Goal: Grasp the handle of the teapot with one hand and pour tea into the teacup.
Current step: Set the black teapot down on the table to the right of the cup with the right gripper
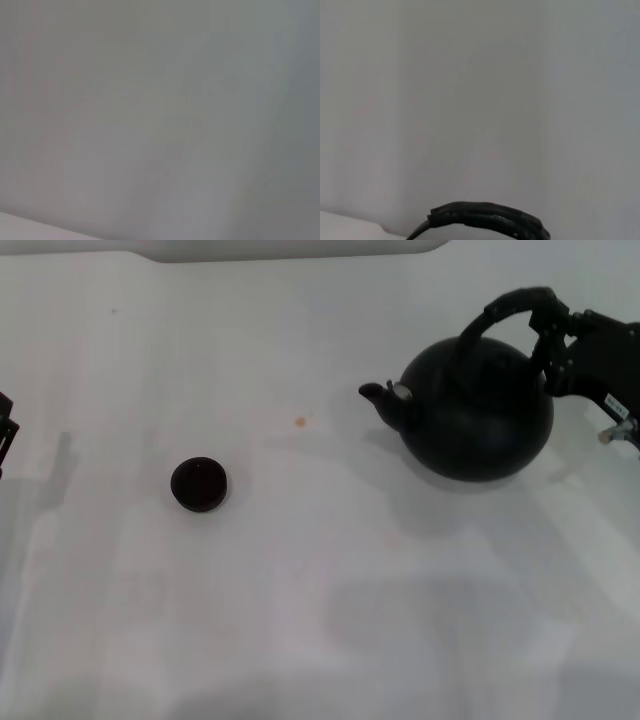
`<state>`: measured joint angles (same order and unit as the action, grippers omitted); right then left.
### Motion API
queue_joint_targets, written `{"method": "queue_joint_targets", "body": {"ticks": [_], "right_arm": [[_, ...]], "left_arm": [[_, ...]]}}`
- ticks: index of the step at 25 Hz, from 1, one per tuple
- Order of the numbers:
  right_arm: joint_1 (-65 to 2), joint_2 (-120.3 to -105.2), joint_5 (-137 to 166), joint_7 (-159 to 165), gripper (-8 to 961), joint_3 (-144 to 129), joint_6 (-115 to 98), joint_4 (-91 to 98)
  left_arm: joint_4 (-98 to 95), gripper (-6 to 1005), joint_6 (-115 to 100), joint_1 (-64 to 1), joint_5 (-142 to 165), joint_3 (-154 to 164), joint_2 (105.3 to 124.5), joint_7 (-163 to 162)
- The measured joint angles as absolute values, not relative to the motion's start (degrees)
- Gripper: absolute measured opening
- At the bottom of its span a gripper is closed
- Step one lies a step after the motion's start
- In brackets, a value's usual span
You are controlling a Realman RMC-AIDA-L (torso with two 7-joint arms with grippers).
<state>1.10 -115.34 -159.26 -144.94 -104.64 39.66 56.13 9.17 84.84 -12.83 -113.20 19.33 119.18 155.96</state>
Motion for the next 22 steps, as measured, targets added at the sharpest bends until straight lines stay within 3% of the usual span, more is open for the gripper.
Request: {"method": "queue_joint_targets", "body": {"ticks": [22], "right_arm": [[-2.02,-115.36,-159.13,-147.02,119,-104.49,44.67,47.48]], "left_arm": [[9.23,878,84.91,-13.54,-114.04,19.34,119.22,156.03]]}}
